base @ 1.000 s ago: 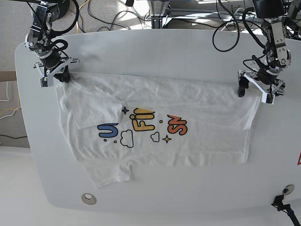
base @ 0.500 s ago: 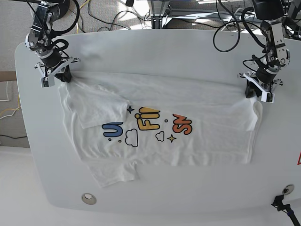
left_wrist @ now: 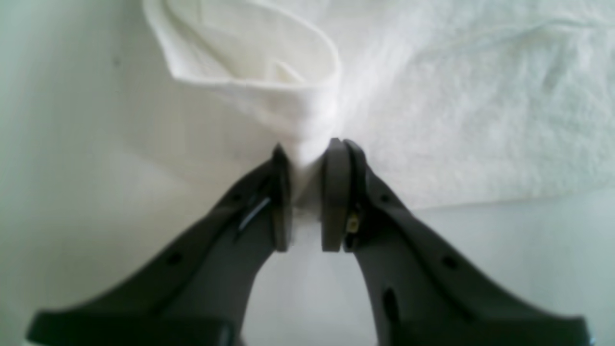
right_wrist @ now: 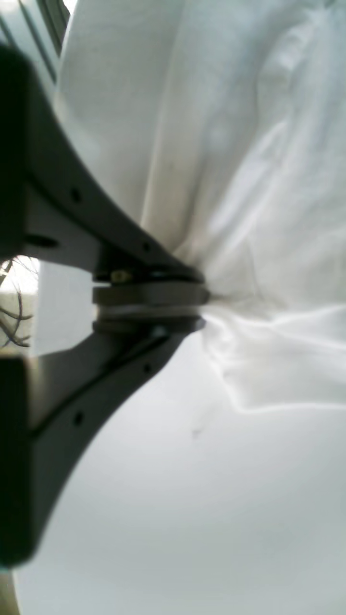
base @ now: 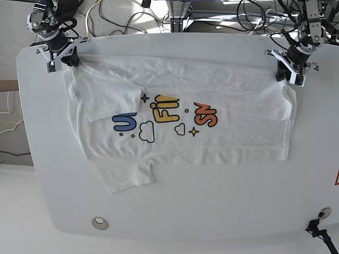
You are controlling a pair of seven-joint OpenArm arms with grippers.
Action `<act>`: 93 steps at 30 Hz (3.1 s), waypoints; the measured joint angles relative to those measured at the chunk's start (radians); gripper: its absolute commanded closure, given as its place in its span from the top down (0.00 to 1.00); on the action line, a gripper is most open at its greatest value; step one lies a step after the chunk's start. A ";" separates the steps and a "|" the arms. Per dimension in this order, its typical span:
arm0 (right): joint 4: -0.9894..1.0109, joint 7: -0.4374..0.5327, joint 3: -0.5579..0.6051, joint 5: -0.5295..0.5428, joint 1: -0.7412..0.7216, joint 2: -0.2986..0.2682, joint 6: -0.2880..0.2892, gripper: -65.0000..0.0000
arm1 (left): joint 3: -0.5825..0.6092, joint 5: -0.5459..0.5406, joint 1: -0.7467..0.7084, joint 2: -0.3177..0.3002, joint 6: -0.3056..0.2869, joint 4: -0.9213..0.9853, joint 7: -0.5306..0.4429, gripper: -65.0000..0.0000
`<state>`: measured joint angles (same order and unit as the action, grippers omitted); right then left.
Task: Fold the T-shirt properly
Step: 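Regrasp the shirt edge with both grippers and pull it back, then release the edge and move both grippers to the shirt's hem side, then grasp the hem edge with both grippers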
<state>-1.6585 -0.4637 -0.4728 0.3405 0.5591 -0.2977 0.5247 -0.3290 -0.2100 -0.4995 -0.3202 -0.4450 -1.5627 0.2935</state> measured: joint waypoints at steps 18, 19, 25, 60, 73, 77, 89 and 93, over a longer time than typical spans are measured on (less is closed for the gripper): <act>-0.081 -0.019 -0.044 -0.006 0.108 -0.004 0.003 0.20 | -0.089 0.011 -0.262 0.032 -0.001 -0.172 0.025 0.60; -0.082 -0.018 -0.045 -0.009 0.106 -0.004 -0.002 0.32 | -0.090 0.010 -0.263 0.032 -0.001 -0.175 0.024 0.72; -0.082 -0.018 -0.045 -0.022 0.079 -0.005 0.000 0.67 | -0.091 0.014 -0.261 0.016 0.002 -0.192 0.037 0.91; 0.057 -0.213 0.016 -0.022 -0.463 -0.004 -0.001 0.67 | 0.043 0.020 0.695 -0.045 -0.002 0.555 0.166 0.91; 0.057 -0.214 0.014 -0.023 -0.467 -0.004 0.000 0.66 | 0.112 0.003 0.691 -0.056 0.014 0.605 0.076 0.40; 0.057 -0.215 0.015 -0.023 -0.479 -0.003 0.000 0.66 | 0.112 0.000 0.690 -0.055 0.014 0.605 0.077 0.18; 0.373 -0.165 0.104 -0.022 -0.795 0.001 -0.006 0.66 | 0.113 -0.011 0.681 -0.055 0.010 0.605 0.075 0.00; 0.569 -0.069 0.156 -0.021 -0.930 -0.010 -0.018 0.66 | 0.111 -0.021 0.671 -0.055 0.002 0.602 0.057 0.00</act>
<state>-1.0897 -0.5331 -0.3168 0.3195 -0.3710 -0.3080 0.5068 -0.2176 -0.2306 0.1719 -0.3748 -0.4427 -0.9607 0.3508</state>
